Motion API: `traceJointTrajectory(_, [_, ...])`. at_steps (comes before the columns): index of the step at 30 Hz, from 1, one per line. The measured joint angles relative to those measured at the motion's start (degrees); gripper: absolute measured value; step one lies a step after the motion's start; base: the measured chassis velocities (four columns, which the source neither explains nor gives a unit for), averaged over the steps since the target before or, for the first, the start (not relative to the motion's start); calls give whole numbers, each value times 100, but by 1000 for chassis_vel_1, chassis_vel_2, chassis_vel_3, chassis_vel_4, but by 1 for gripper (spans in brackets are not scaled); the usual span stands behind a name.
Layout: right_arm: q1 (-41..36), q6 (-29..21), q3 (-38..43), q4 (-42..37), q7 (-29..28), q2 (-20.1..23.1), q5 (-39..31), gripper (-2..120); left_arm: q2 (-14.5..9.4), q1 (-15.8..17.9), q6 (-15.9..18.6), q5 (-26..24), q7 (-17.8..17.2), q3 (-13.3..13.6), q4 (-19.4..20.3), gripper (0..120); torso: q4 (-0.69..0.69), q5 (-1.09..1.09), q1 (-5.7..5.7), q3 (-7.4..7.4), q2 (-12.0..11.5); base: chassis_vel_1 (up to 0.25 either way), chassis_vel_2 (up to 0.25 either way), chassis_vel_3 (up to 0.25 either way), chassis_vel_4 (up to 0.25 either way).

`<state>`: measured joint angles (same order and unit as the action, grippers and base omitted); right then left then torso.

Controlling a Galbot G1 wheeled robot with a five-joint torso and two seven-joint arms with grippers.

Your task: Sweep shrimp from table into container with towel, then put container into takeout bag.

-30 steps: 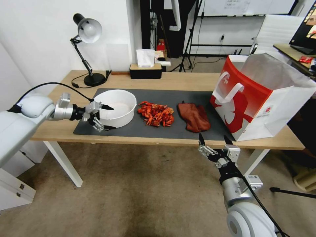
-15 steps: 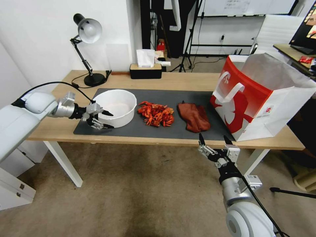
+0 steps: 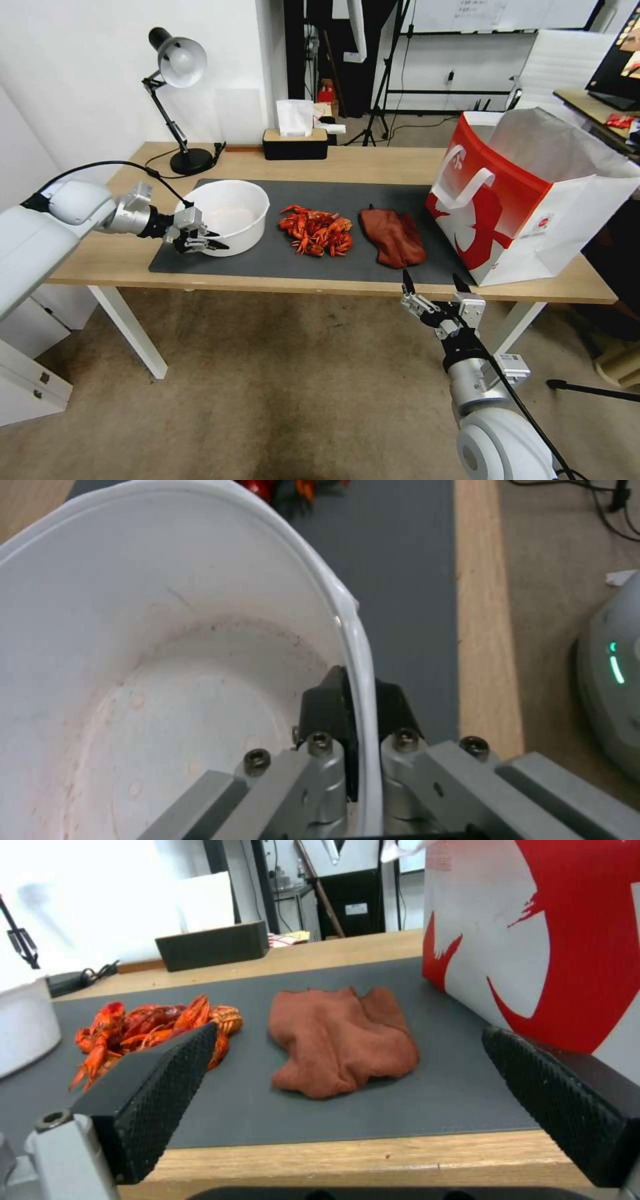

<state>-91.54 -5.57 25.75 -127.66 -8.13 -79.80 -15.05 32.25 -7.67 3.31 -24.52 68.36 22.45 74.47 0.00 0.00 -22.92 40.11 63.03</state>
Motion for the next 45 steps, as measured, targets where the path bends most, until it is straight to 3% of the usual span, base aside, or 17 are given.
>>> traceJointTrajectory(5, [7,2,-3,14,0,-5,5,100,-33,-118,-125,-44,204,-159,349,0,-1,0,0,0,0,0,0,0,0])
traceJointTrajectory(11, [19,6,-14,44,2,-16,19,100,-206,-471,-159,-274,483,-526,1418,0,0,0,1,0,0,0,0,0,0])
traceJointTrajectory(13, [19,6,-17,46,3,-16,22,100,-248,-516,-156,-290,515,-561,1594,0,-1,1,1,0,0,0,0,0,0])
traceJointTrajectory(16, [21,7,-22,47,7,-17,30,100,-420,-729,-159,-328,624,-640,2393,0,0,1,1,0,0,0,0,0,0])
traceJointTrajectory(17, [21,7,-22,47,7,-17,30,100,-420,-729,-159,-328,624,-640,2393,0,0,1,1,0,0,0,0,0,0])
traceJointTrajectory(19, [20,7,-25,48,10,-13,40,100,-581,-1014,-179,-318,752,-641,3168,0,0,1,2,-1,0,0,0,0,0])
traceJointTrajectory(23, [21,7,-25,48,11,-8,43,100,-705,-1246,-236,-241,809,-546,3592,0,0,1,1,-1,0,0,0,0,0])
traceJointTrajectory(26, [16,7,-25,46,13,-4,48,100,-811,-1792,-308,15,869,-531,4055,0,0,0,1,-1,-1,0,0,0,0])
traceJointTrajectory(27, [16,7,-25,46,13,-4,48,100,-811,-1792,-308,15,869,-531,4055,0,0,0,1,-1,-1,0,0,0,0])
traceJointTrajectory(31, [12,7,-25,46,15,-3,86,100,-804,-2416,-362,296,878,-578,4247,0,0,1,1,-1,0,0,0,0,0])
traceJointTrajectory(33, [12,7,-34,46,15,-5,120,100,-676,-2754,-440,481,869,-597,4156,0,1,0,2,-1,0,0,0,0,0])
traceJointTrajectory(36, [12,3,-36,45,15,-2,135,100,-476,-2954,-537,704,854,-618,3936,0,0,-1,1,-1,-1,0,0,0,0])
traceJointTrajectory(37, [12,3,-36,45,15,-2,135,100,-476,-2954,-537,704,854,-618,3936,0,0,-1,1,-1,-1,0,0,0,0])
traceJointTrajectory(40, [12,-5,-27,36,16,21,141,100,-122,-2944,-742,967,806,-570,3377,0,-1,-1,1,0,0,0,0,0,0])
traceJointTrajectory(45, [3,-8,-13,20,15,24,142,100,111,-2775,-872,1119,761,-508,2840,0,-1,0,0,0,-1,0,0,0,0])
